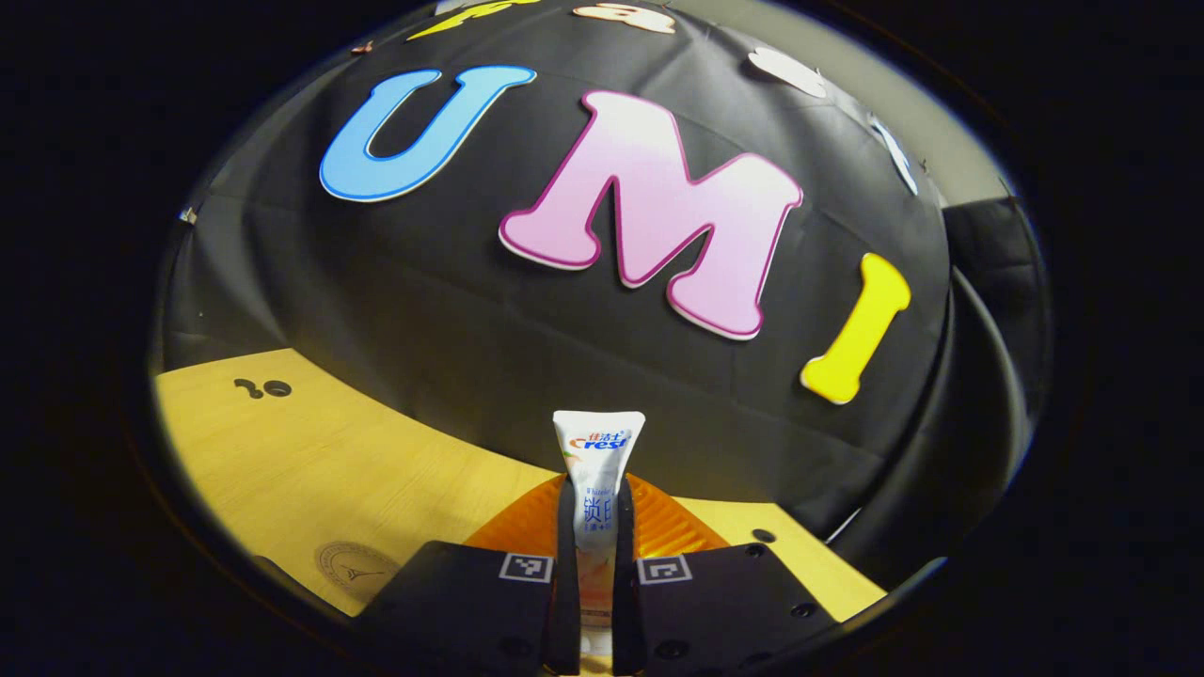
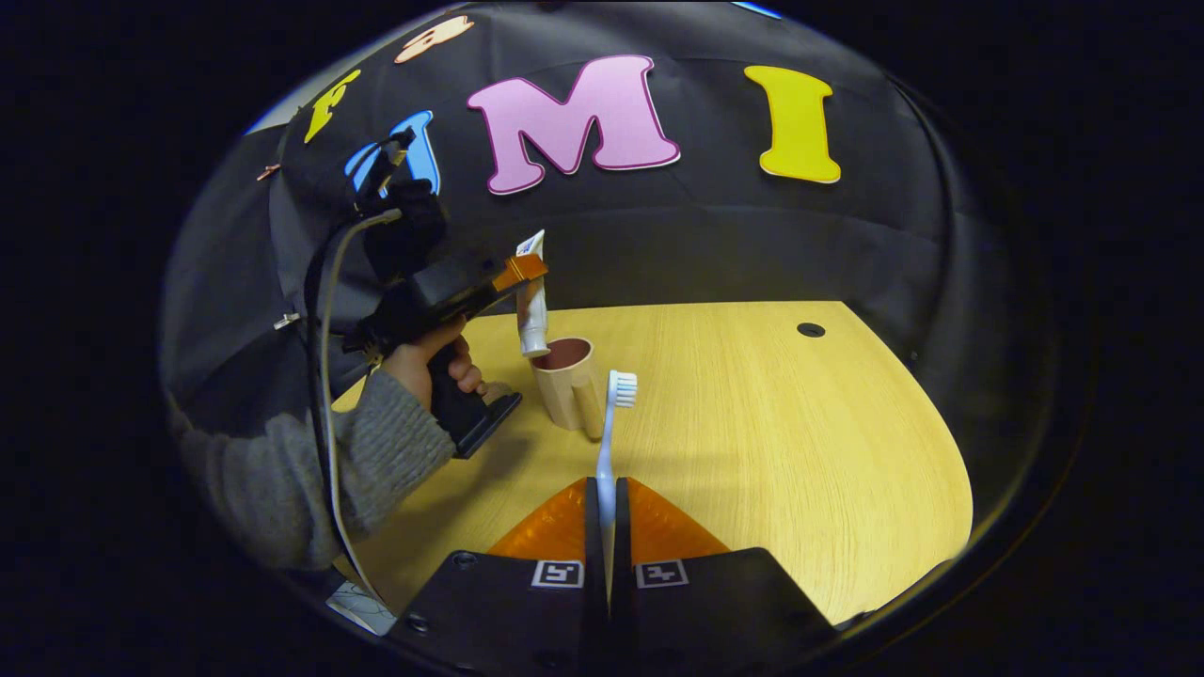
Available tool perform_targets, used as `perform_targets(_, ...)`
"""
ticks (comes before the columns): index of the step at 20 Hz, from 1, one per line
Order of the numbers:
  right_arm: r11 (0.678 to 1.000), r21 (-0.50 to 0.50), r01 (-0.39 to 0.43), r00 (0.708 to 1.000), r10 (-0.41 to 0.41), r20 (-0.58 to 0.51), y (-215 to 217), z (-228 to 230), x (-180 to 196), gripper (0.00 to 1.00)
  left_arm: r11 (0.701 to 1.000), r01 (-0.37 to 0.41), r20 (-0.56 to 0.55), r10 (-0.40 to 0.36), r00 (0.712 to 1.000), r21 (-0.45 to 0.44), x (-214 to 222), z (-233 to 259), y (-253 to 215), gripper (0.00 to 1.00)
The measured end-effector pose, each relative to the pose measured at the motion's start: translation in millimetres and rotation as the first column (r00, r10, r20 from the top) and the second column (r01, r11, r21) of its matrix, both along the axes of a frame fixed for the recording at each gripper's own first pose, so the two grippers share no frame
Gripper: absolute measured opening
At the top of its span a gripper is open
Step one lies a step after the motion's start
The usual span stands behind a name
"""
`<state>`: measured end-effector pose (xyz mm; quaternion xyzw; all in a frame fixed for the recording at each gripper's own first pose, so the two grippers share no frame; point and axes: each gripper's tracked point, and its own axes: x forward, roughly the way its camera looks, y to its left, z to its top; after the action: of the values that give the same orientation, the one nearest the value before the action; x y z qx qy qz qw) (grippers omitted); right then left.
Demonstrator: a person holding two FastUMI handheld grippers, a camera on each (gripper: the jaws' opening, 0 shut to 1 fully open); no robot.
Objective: Put the toothbrush and toothpaste on the desktop into the cup, then pick up the cup and place it on the coaster on the desktop.
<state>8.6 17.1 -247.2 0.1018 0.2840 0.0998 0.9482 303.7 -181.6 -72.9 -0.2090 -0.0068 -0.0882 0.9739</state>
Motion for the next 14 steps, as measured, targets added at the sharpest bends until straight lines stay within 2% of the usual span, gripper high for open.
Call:
perform_targets(7,1.0,-0.012,0.007,1.0,-0.007,-0.009,-8.4,-11.9,14.3,0.05,0.993,-0.017,0.01,0.016,1.0,0.116,19.9,-25.5,-18.2,0.18)
perform_targets(8,1.0,-0.012,0.01,1.0,-0.01,-0.008,-9.2,-13.1,16.8,0.05,0.991,-0.015,0.014,0.013,1.0,0.132,20.9,-26.3,-18.5,0.13)
perform_targets(9,1.0,-0.014,0.013,1.0,-0.013,-0.01,-11.0,-14.9,19.1,0.05,0.99,-0.012,0.017,0.009,1.0,0.144,21.1,-27.8,-18.3,0.18)
perform_targets(10,1.0,-0.014,0.015,1.0,-0.015,-0.009,-12.0,-15.6,21.6,0.05,0.988,-0.01,0.011,0.009,1.0,0.151,22.2,-29.8,-17.6,0.18)
perform_targets(14,0.999,-0.024,0.021,1.0,-0.021,-0.003,-15.2,-17.8,31.3,0.05,0.994,0.017,0.024,-0.02,0.999,0.109,17.6,-23.2,-16.2,0.27)
